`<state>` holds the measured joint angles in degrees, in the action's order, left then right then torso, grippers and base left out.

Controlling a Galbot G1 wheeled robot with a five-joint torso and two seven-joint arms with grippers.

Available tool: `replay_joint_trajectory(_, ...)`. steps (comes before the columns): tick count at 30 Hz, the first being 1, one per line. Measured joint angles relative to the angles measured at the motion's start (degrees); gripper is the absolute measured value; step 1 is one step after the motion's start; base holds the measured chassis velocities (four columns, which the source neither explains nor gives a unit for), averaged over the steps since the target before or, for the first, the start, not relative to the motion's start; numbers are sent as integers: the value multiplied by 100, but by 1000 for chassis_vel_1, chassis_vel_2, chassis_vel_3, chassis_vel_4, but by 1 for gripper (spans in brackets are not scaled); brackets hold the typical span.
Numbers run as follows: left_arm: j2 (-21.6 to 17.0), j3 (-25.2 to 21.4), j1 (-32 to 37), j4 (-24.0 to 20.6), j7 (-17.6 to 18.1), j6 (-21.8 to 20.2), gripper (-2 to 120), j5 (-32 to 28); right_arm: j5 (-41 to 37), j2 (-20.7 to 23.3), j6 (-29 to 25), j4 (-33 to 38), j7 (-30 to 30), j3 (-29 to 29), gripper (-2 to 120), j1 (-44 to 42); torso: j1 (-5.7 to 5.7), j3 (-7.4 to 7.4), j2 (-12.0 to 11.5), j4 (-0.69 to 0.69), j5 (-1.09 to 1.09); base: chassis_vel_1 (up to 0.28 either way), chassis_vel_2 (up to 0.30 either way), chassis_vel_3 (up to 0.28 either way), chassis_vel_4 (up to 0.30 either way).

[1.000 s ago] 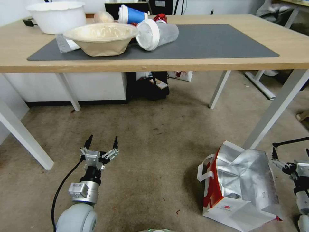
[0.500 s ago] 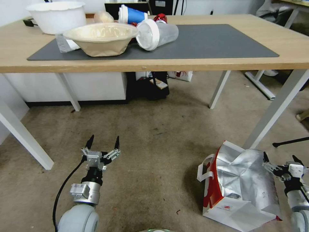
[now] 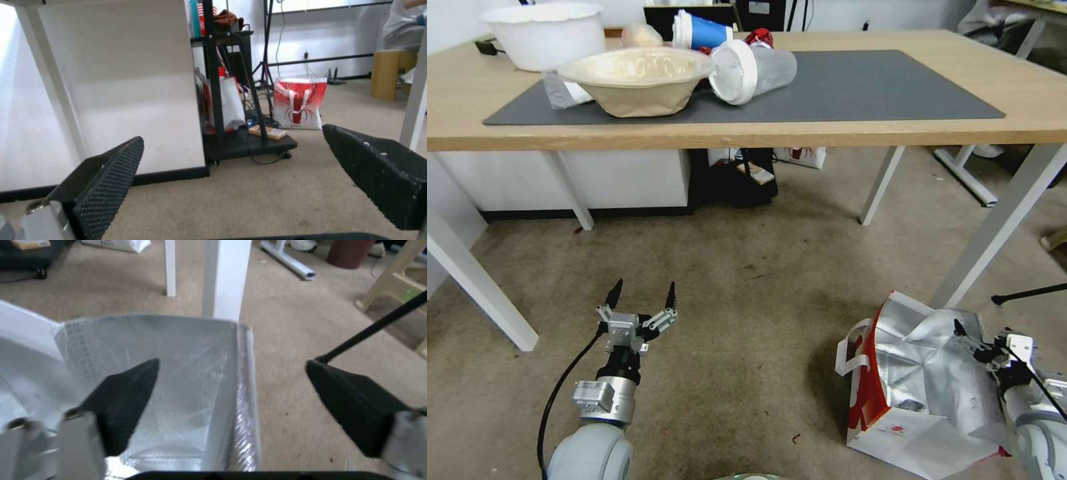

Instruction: Pick up the food delivery bag from the floor and place it on the table.

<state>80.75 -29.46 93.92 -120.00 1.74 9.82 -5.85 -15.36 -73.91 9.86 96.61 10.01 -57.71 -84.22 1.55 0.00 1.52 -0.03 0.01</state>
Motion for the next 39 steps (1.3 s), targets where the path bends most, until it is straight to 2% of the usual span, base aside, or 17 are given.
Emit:
replay_joint_trajectory(5, 2, -19, -11, 1, 14, 0, 100, -28, 23, -26, 254, 134, -129, 57, 61, -13, 0, 0, 0, 0, 0, 0, 0, 0, 0)
replay_joint_trajectory(9, 9, -16, -3, 0, 17, 0, 100, -29, 25, -25, 258, 112, -140, 89, 49, -3, 0, 0, 0, 0, 0, 0, 0, 0, 0)
replay_joint_trajectory(10, 10, -16, -1, -1, 18, 1, 100, -29, 26, -25, 258, 103, -140, 97, 41, 4, 0, 0, 0, 0, -1, 0, 0, 0, 0)
replay_joint_trajectory(15, 7, -20, 1, -10, 23, 1, 100, -29, 29, -25, 249, 73, -140, 98, 30, 7, 0, 0, 0, 0, 0, 0, 0, 0, 0)
replay_joint_trajectory(16, 5, -25, 1, -10, 29, 0, 100, -29, 27, -29, 227, 55, -135, 96, 22, 3, 0, 0, 0, 0, -1, 0, 0, 0, 0)
replay_joint_trajectory(18, 6, -29, 4, -11, 34, 1, 100, -29, 13, -46, 208, 40, -127, 76, 14, -3, 0, 0, 0, 0, 0, 0, 0, 0, 0)
replay_joint_trajectory(19, 6, -29, 4, -11, 34, 1, 100, -29, 13, -46, 208, 40, -127, 76, 14, -3, 0, 0, 0, 0, 0, 0, 0, 0, 0)
replay_joint_trajectory(22, 12, -30, 4, -10, 34, 1, 100, -26, -14, -57, 156, 14, -114, 55, 0, -9, 0, 0, 0, 0, -1, 0, 0, 0, 0)
replay_joint_trajectory(35, 37, -46, 1, -10, 34, 0, 100, -15, -181, -121, -20, 64, -130, 61, 0, -56, 0, 0, 0, 0, 0, 0, 0, 0, 0)
replay_joint_trajectory(39, 59, -58, -12, 9, 33, 0, 100, -10, -373, -188, -129, 330, -166, 112, 0, -166, 0, 0, 1, 0, -1, 0, 0, 0, 0)
